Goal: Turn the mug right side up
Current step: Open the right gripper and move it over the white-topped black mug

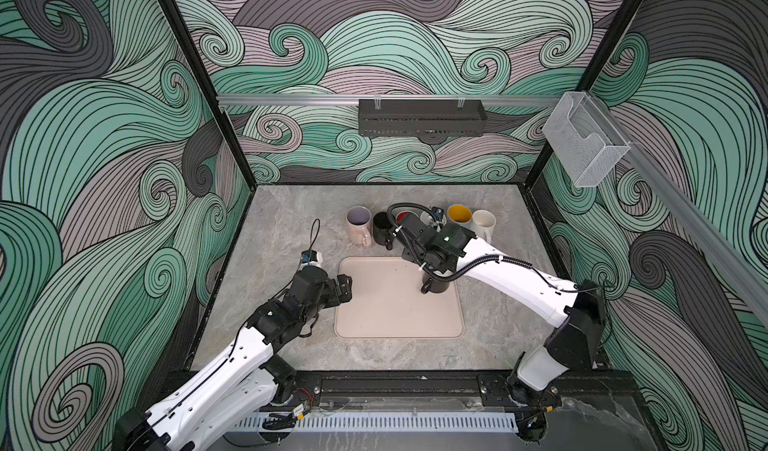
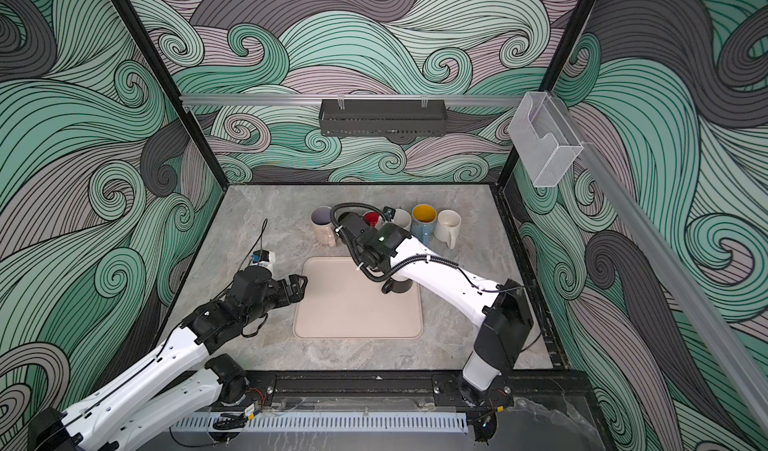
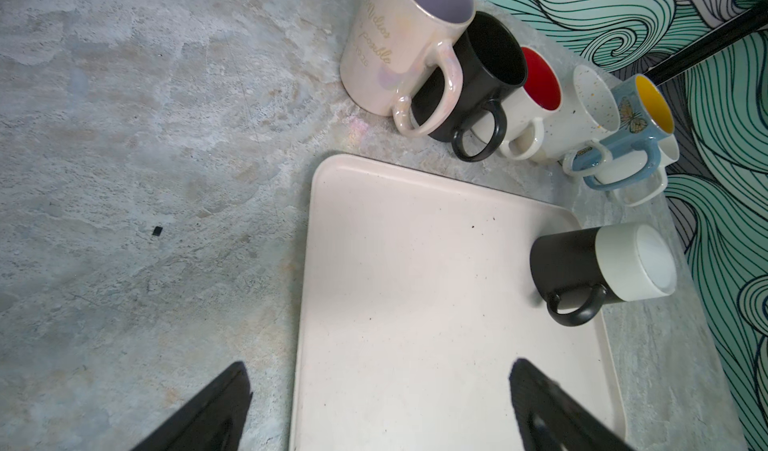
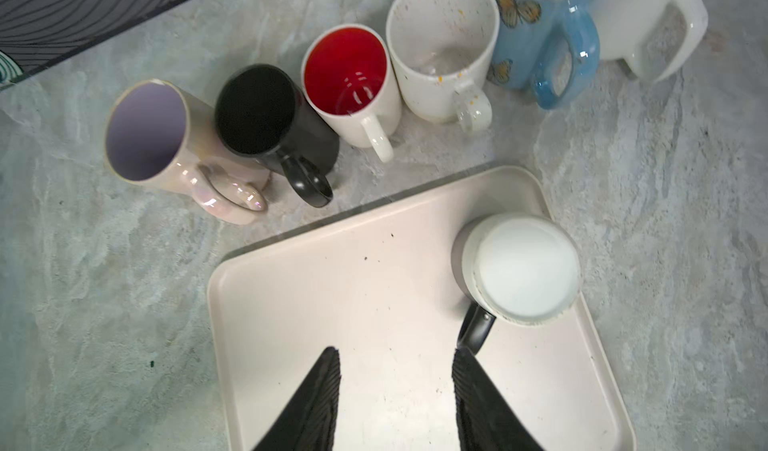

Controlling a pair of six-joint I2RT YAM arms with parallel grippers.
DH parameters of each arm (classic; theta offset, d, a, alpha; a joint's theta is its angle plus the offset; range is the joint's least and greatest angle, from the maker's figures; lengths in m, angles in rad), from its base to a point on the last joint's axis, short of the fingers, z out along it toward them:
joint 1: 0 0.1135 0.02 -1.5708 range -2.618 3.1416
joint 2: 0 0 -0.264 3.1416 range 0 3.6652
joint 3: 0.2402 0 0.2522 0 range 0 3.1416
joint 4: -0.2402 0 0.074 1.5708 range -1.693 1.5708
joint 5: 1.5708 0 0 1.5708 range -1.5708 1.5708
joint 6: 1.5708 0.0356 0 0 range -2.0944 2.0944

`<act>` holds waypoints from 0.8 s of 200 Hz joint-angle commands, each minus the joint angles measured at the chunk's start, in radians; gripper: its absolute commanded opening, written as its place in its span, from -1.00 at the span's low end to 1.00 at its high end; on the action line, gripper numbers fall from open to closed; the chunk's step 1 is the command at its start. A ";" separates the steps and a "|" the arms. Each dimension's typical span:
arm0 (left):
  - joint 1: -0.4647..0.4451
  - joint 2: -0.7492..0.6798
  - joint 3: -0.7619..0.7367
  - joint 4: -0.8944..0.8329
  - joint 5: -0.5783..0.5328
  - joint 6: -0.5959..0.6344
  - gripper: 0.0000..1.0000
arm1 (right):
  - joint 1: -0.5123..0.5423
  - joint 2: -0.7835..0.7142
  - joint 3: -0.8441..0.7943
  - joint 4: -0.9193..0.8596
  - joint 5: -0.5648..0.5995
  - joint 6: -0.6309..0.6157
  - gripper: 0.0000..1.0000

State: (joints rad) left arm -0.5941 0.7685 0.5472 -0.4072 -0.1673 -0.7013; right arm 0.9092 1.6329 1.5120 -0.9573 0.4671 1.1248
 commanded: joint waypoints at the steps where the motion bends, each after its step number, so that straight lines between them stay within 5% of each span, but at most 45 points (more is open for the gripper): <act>1: -0.009 0.015 0.011 0.046 0.025 0.016 0.97 | 0.020 -0.047 -0.055 -0.029 0.001 0.134 -0.09; 160: -0.009 0.003 0.008 0.063 0.068 0.009 0.97 | -0.005 0.041 -0.114 -0.034 -0.041 0.202 -0.12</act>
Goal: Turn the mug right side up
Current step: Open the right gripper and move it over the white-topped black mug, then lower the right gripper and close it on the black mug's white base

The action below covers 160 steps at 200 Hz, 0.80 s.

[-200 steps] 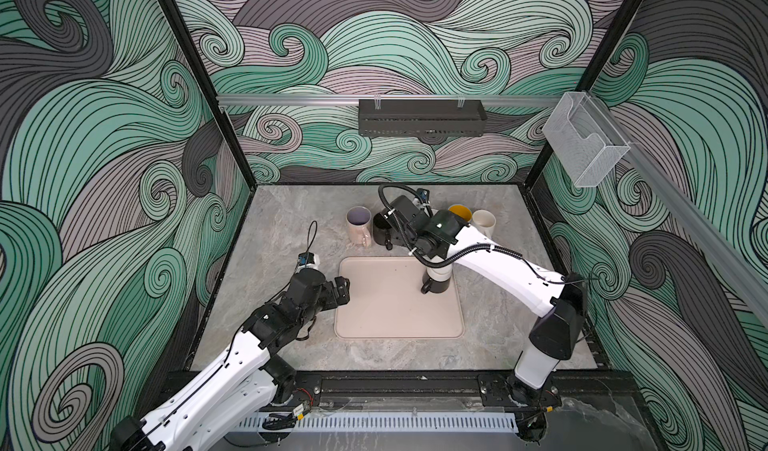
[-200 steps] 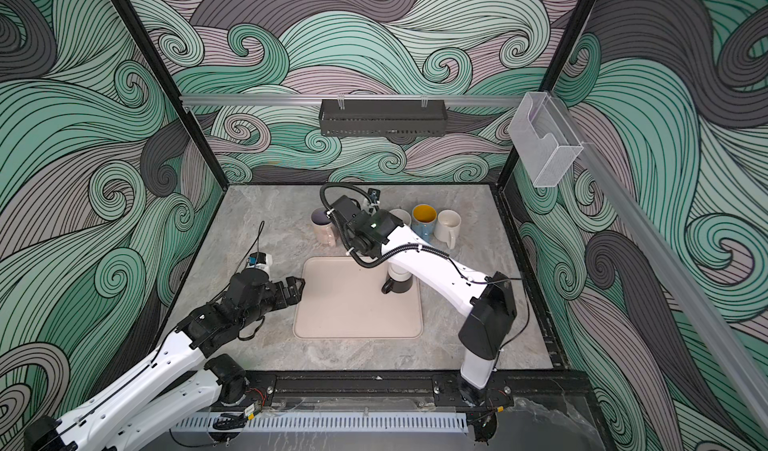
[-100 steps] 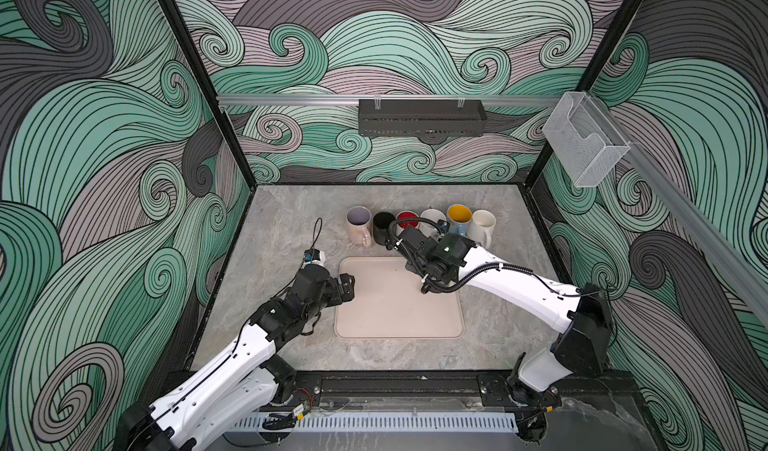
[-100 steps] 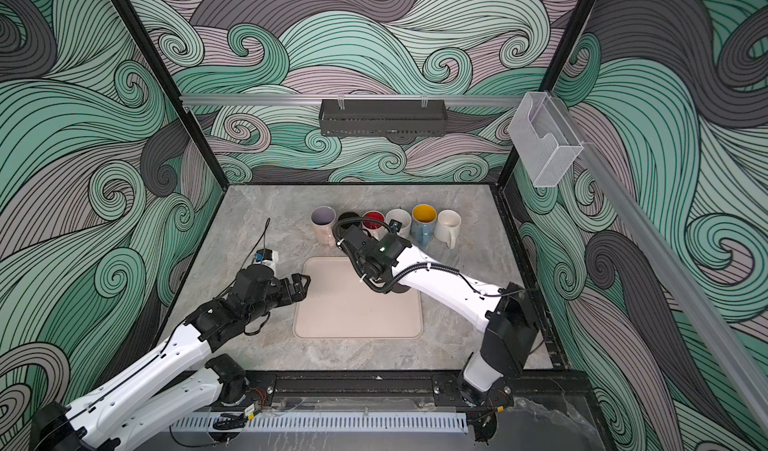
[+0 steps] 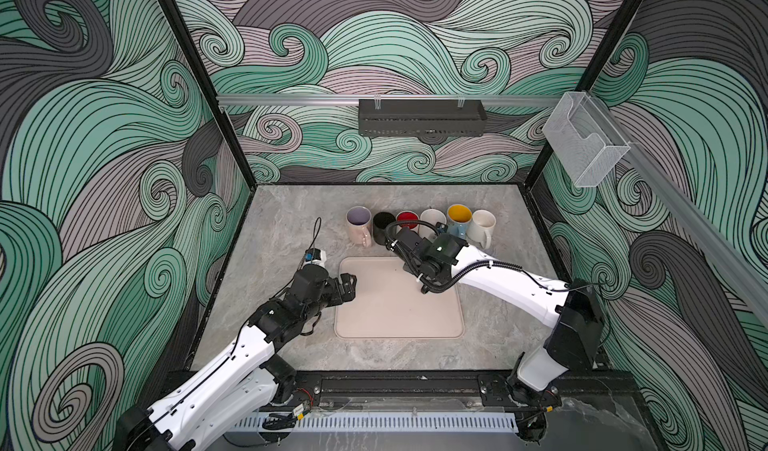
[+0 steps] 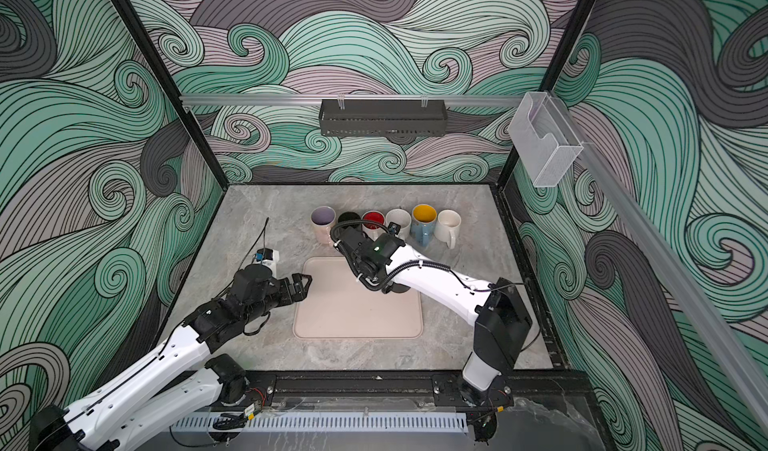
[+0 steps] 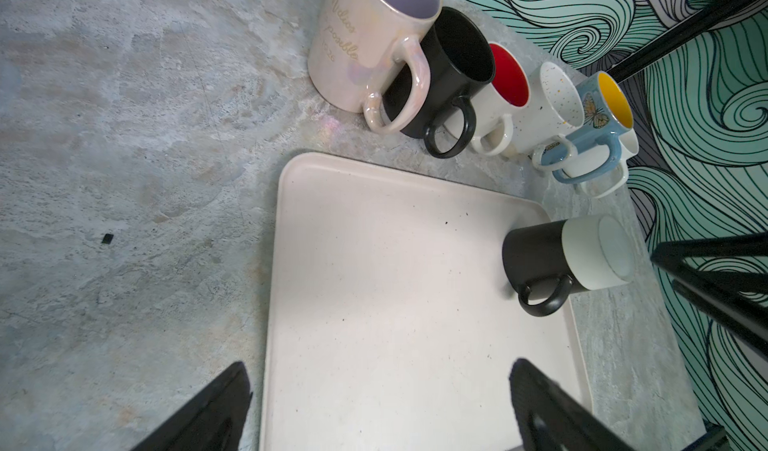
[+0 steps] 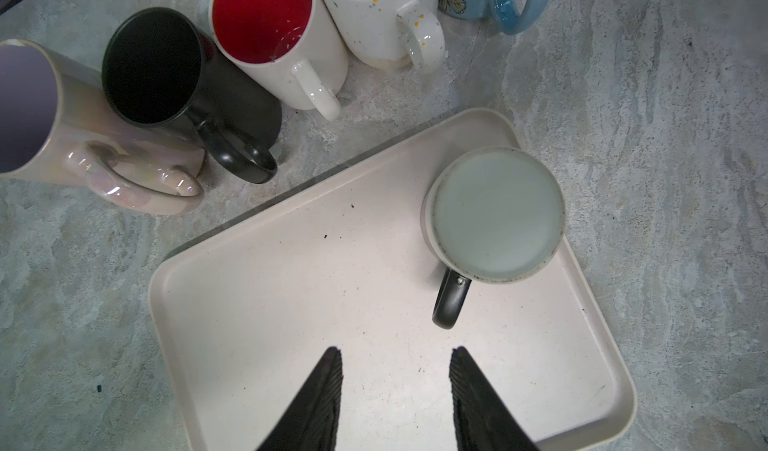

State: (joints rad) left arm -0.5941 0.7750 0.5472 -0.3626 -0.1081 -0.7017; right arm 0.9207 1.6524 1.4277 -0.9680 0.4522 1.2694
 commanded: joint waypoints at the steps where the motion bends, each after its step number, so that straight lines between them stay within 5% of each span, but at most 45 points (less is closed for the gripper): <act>1: -0.009 -0.003 0.008 0.018 0.008 0.009 0.97 | -0.017 0.021 -0.030 -0.023 -0.027 0.059 -0.12; 160: -0.009 0.035 -0.004 0.048 0.010 0.004 0.97 | -0.116 0.107 -0.220 0.138 -0.162 0.036 -0.27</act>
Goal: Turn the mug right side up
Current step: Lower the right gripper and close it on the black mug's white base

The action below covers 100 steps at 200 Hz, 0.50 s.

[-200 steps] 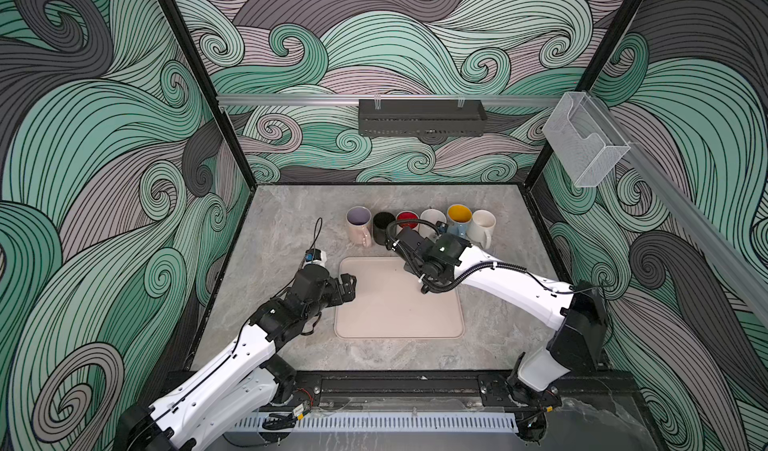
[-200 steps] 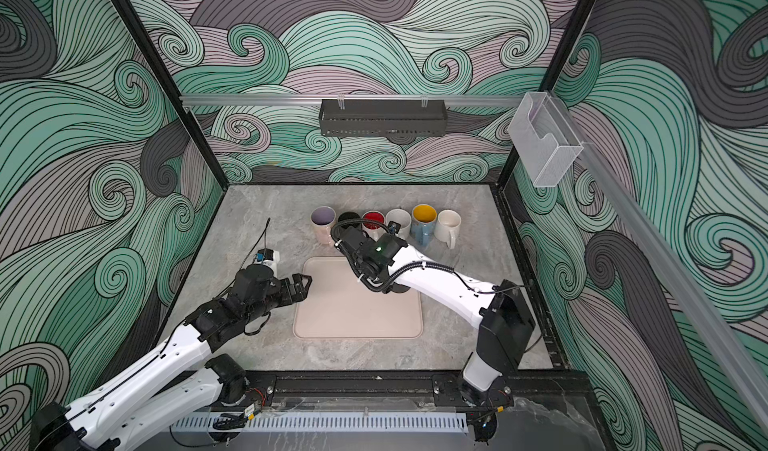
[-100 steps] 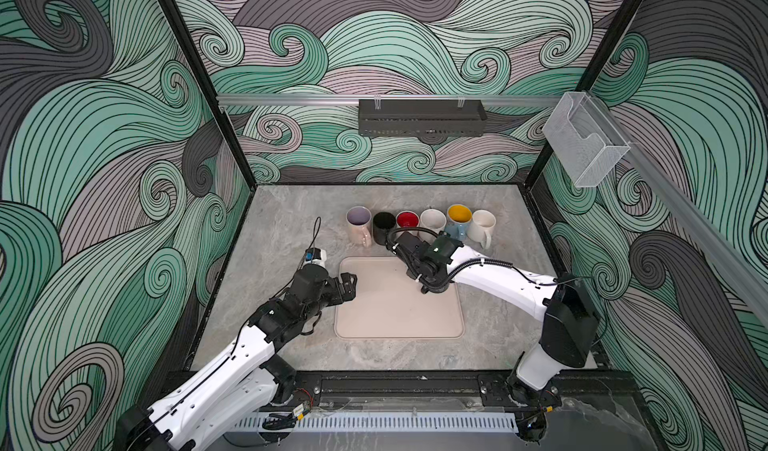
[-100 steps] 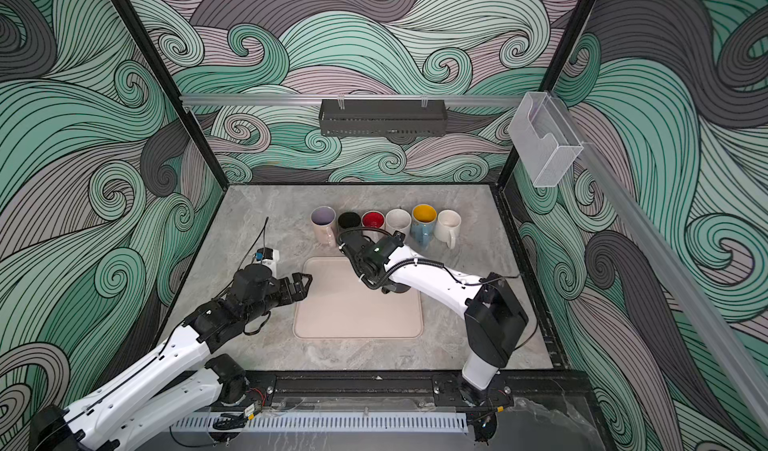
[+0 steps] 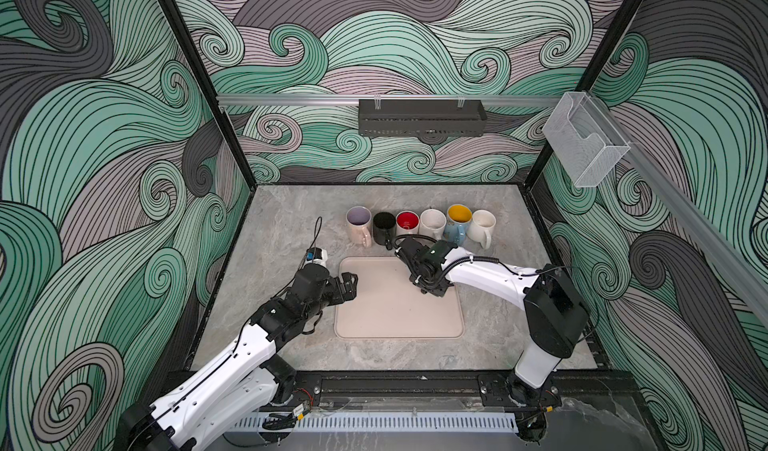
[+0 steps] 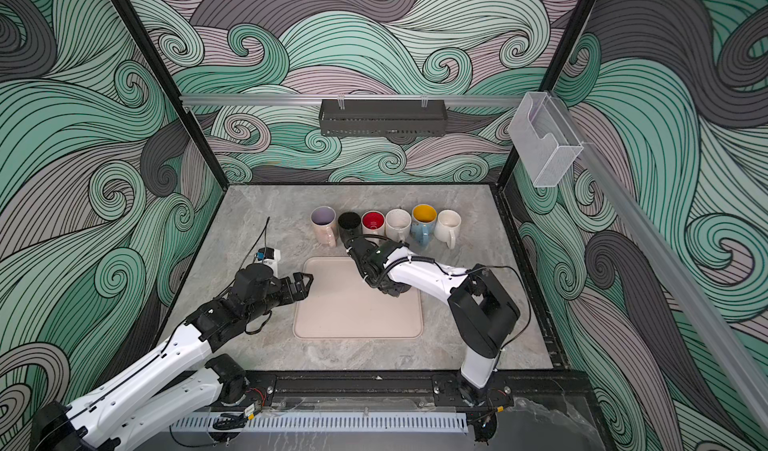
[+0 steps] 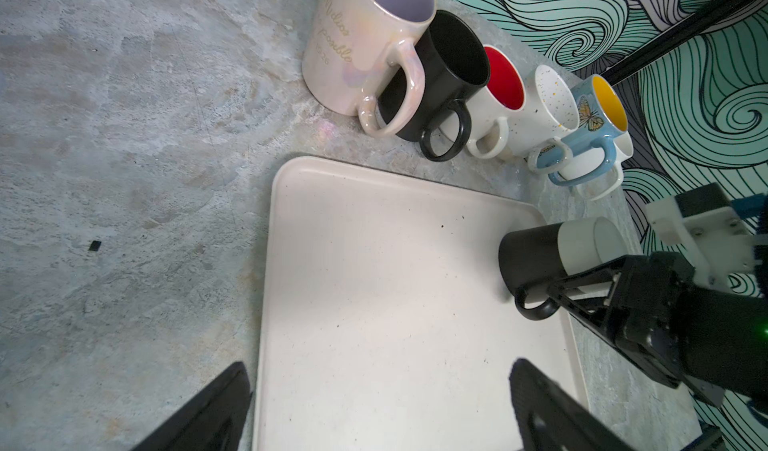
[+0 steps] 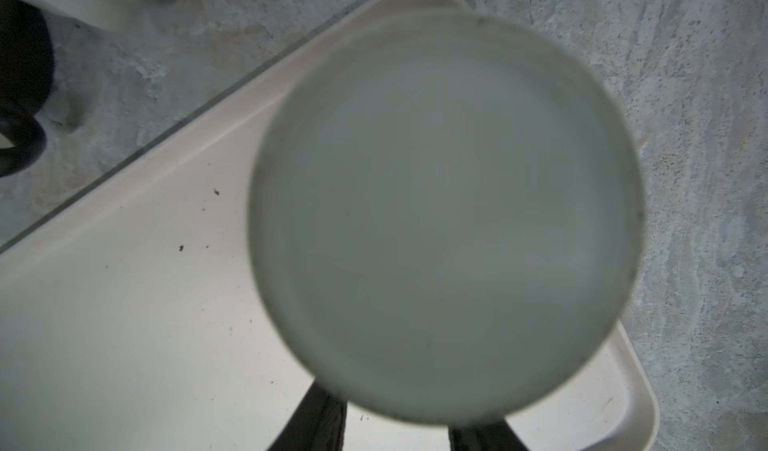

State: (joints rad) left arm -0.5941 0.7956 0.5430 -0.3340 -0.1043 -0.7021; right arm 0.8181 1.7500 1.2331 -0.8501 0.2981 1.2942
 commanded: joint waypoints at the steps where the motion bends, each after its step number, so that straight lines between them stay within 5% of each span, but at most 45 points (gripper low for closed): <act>1: -0.009 0.014 0.000 0.020 0.006 0.004 0.97 | -0.014 0.011 -0.026 0.021 -0.007 0.012 -0.27; 100: -0.009 0.025 -0.007 0.026 0.008 -0.002 0.97 | -0.031 -0.028 -0.104 0.084 0.045 -0.046 -0.56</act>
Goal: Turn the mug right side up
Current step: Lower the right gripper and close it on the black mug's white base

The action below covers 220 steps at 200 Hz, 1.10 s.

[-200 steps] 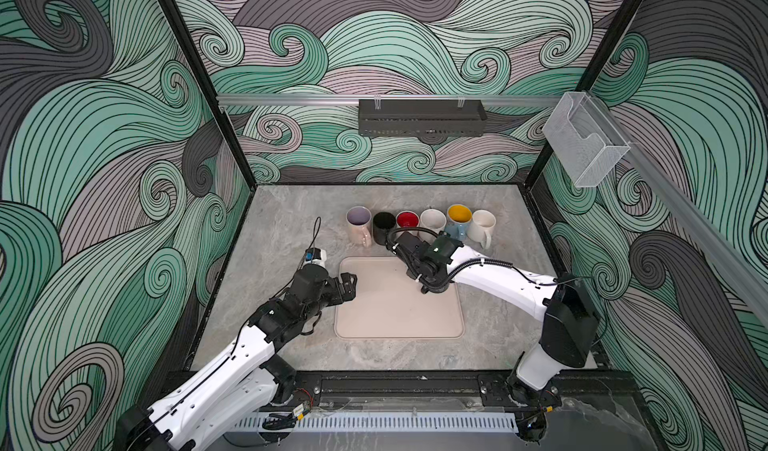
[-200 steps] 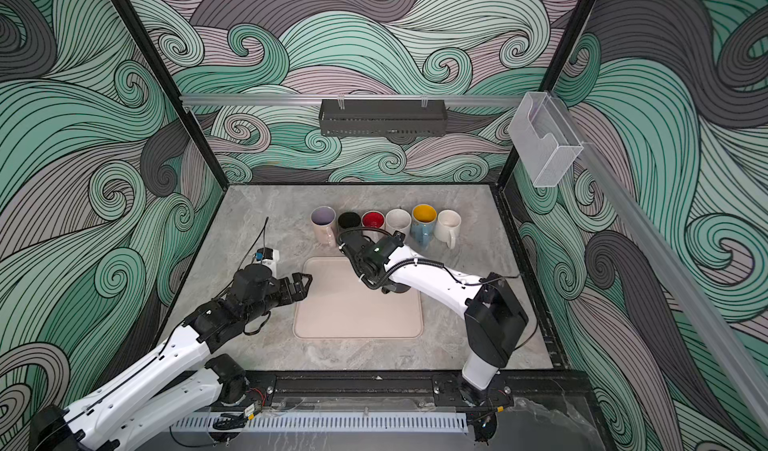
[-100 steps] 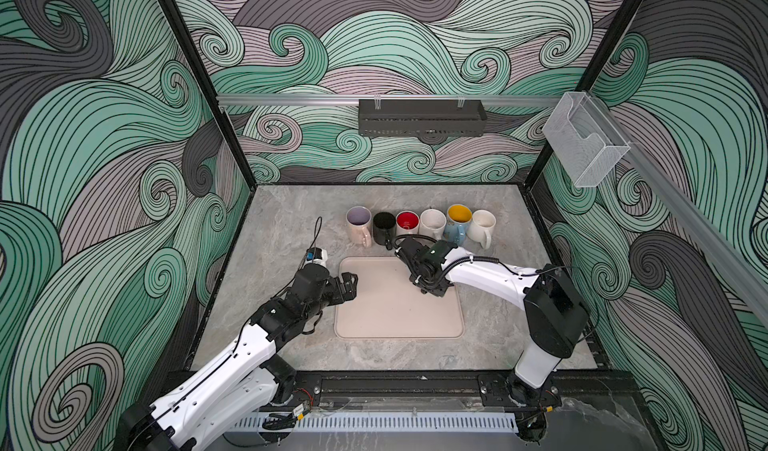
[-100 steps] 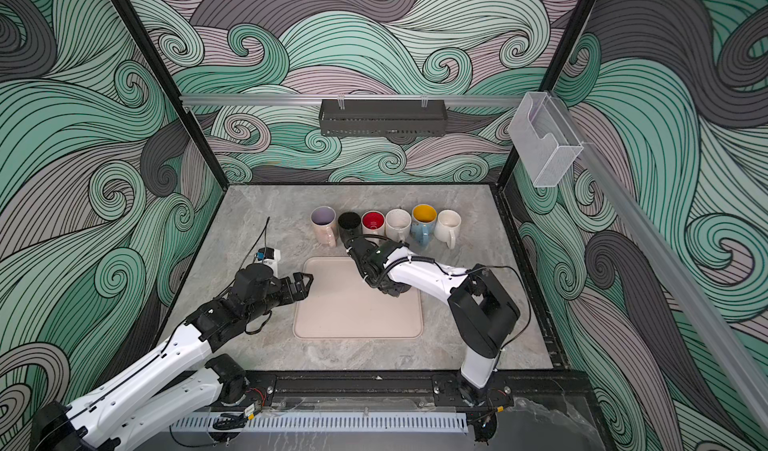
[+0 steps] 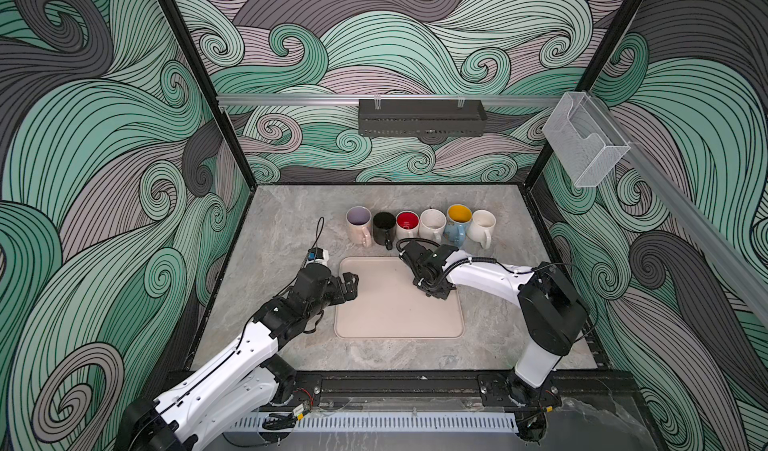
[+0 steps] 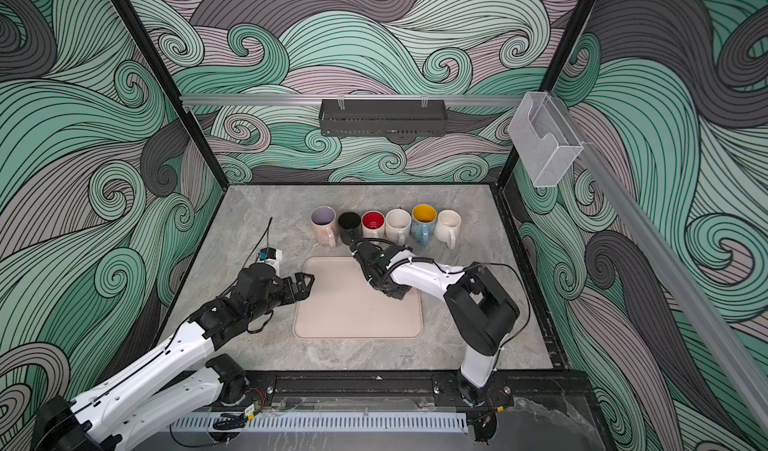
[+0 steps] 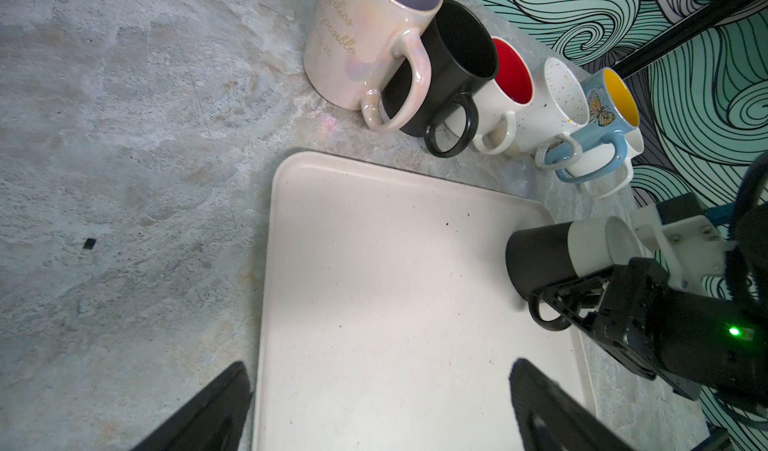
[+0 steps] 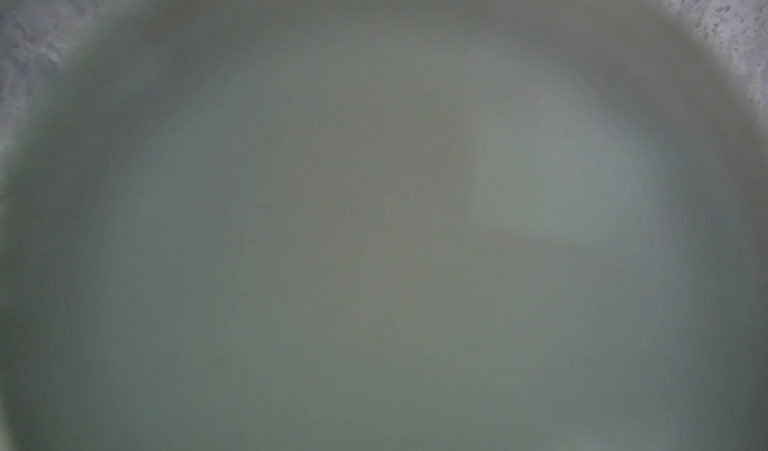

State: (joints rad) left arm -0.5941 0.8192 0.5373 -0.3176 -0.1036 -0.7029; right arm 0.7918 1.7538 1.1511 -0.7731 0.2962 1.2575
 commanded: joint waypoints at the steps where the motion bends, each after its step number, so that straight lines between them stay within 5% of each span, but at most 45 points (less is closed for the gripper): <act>1: -0.009 0.000 -0.001 0.009 0.007 -0.001 0.97 | -0.004 -0.032 -0.023 0.008 0.048 -0.011 -0.57; 85: -0.009 0.010 -0.002 0.017 0.011 -0.003 0.97 | -0.014 -0.079 0.002 0.022 0.021 -0.188 -0.35; 220: -0.009 0.024 -0.002 0.023 0.015 0.000 0.97 | -0.078 -0.089 -0.042 0.101 -0.060 -0.206 -0.57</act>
State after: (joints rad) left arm -0.5941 0.8364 0.5339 -0.3122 -0.1001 -0.7033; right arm 0.7288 1.6833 1.1324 -0.7052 0.2581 1.0500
